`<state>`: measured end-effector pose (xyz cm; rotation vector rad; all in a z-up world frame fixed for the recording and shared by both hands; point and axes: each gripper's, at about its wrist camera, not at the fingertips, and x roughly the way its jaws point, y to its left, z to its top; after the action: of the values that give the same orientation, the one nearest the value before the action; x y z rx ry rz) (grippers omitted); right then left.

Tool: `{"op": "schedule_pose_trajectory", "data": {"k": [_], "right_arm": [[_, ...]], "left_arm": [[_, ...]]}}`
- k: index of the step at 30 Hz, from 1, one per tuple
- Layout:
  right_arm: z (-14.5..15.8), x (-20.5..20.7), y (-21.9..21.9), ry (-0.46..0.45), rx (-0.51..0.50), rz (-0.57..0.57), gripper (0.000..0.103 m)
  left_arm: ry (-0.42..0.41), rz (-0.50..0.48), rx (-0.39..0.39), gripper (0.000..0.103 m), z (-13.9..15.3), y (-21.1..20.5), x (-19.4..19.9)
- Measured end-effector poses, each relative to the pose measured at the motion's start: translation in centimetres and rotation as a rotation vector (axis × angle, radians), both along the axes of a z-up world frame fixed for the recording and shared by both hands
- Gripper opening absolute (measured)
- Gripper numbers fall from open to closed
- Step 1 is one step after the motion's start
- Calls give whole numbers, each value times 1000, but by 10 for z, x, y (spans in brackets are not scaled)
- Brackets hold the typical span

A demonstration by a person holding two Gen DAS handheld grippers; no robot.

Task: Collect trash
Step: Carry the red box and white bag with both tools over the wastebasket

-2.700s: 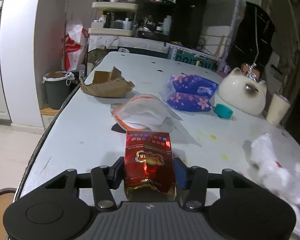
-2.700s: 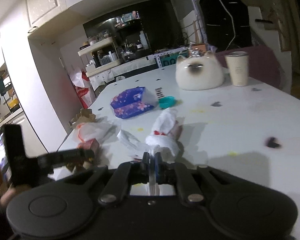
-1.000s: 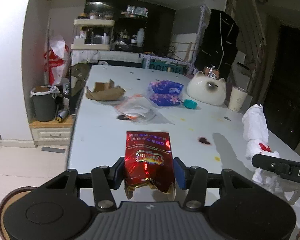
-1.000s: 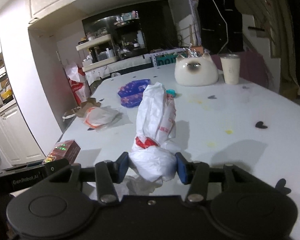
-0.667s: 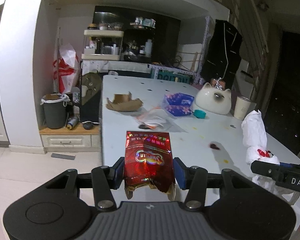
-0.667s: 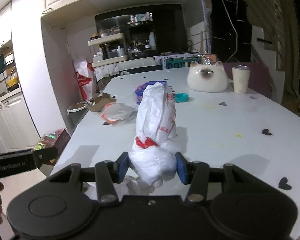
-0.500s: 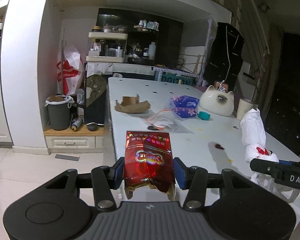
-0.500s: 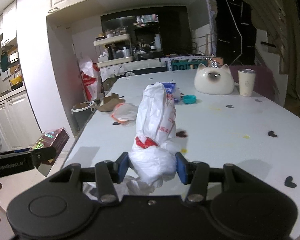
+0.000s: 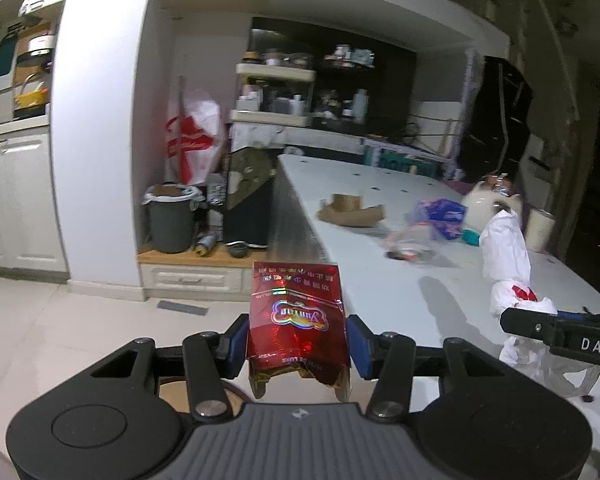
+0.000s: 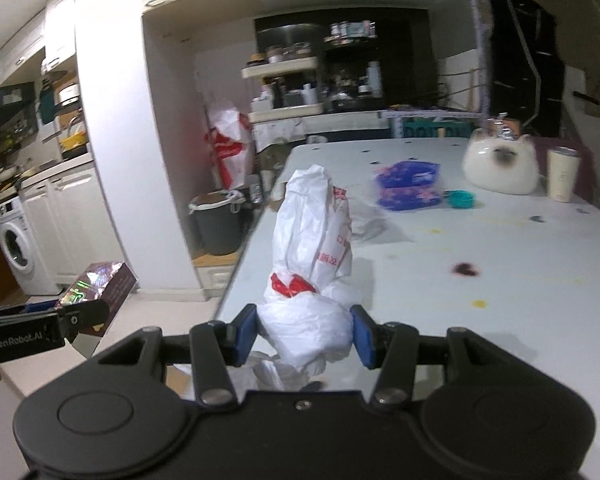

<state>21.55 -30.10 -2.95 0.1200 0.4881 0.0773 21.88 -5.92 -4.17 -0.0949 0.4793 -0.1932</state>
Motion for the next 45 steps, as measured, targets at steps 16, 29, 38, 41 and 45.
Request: {"op": "schedule_pose_trajectory", "data": {"k": [16, 29, 38, 41, 45], "right_arm": [[-27, 72, 106, 118, 12, 198, 50], [-90, 167, 182, 381, -42, 300, 50], [-147, 213, 221, 577, -136, 343, 50], [-169, 221, 231, 680, -156, 369, 50], [-190, 216, 252, 764, -245, 448, 50]], "left_arm": [[98, 117, 20, 51, -28, 95, 33], [318, 124, 89, 51, -80, 139, 109], [467, 104, 98, 51, -138, 153, 148], [520, 93, 103, 51, -159, 156, 155], [594, 68, 114, 52, -185, 156, 161]]}}
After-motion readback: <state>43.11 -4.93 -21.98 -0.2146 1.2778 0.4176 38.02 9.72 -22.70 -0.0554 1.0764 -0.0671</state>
